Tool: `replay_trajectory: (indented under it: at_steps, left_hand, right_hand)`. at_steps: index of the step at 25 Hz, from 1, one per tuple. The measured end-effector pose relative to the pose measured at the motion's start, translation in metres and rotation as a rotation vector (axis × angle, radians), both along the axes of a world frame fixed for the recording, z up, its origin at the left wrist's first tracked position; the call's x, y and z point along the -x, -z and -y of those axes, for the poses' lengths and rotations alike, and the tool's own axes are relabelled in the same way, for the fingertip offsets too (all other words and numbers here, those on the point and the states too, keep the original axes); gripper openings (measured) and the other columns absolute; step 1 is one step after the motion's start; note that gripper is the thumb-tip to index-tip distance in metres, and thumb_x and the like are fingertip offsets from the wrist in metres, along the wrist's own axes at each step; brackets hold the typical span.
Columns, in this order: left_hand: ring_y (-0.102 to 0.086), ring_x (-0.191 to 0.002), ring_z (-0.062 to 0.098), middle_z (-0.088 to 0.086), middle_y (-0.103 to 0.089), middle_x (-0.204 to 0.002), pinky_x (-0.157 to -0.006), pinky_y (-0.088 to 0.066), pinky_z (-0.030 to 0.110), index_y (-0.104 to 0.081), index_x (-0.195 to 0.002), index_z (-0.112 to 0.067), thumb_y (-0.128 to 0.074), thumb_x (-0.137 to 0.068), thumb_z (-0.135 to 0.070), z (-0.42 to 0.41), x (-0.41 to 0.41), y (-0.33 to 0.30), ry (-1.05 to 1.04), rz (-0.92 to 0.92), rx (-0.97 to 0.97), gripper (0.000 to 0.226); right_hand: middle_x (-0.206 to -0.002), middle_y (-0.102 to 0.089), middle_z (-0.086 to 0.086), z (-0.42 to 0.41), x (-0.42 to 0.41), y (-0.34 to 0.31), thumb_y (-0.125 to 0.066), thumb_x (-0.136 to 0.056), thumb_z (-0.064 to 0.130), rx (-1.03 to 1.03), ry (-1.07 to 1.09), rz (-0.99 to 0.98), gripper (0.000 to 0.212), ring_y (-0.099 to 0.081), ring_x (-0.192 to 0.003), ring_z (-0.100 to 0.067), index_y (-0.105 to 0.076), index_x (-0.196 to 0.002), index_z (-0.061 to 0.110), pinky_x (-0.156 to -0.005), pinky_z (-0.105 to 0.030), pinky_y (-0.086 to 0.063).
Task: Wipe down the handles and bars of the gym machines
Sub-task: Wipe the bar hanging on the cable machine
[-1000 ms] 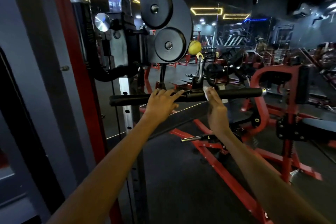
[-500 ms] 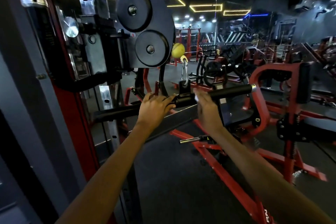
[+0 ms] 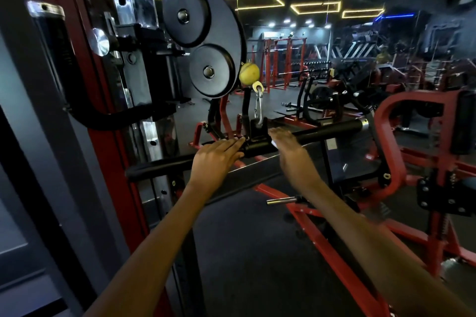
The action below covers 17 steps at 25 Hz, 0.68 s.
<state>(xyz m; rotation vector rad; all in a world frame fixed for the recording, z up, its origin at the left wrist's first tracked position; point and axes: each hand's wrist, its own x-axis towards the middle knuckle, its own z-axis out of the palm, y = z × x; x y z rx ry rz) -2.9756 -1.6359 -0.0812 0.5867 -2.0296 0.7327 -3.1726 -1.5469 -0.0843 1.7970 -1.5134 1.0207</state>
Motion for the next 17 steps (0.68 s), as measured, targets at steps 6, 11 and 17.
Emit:
replay_trajectory:
  at_steps: [6, 11, 17]
  left_hand:
    - [-0.071, -0.093, 0.019, 0.003, -0.073, -0.105, -0.072, -0.054, 0.028, -0.070, -0.115, -0.015, -0.044, -0.093, -0.033, -0.010, 0.000, -0.001, -0.035, 0.044, 0.001, 0.039]
    - [-0.029, -0.143, 0.026, 0.011, -0.038, -0.151, -0.118, -0.017, 0.042, -0.046, -0.141, -0.011, -0.034, -0.097, -0.045, -0.042, 0.033, -0.013, -0.017, -0.170, -0.139, 0.056]
    - [-0.009, -0.148, 0.026, 0.008, -0.014, -0.161, -0.120, -0.001, 0.043, -0.019, -0.153, -0.012, -0.039, -0.098, -0.042, -0.023, 0.088, -0.051, -0.213, -0.081, -0.122, 0.065]
  right_hand:
    - [-0.129, -0.053, -0.020, -0.003, 0.035, -0.012, -0.047, -0.081, -0.017, -0.019, 0.239, 0.391, 0.051, -0.045, -0.124, -0.032, -0.054, -0.128, 0.002, -0.102, -0.045, -0.044]
    - [-0.119, -0.058, -0.018, 0.001, 0.010, -0.009, -0.051, -0.077, -0.016, -0.050, -0.003, 0.190, 0.049, -0.052, -0.116, -0.032, -0.057, -0.122, 0.001, -0.100, -0.038, -0.045]
    - [-0.117, -0.059, -0.017, -0.005, 0.022, -0.007, -0.051, -0.078, -0.003, -0.077, -0.086, 0.185, 0.044, -0.052, -0.115, -0.030, -0.058, -0.121, 0.004, -0.097, -0.039, -0.046]
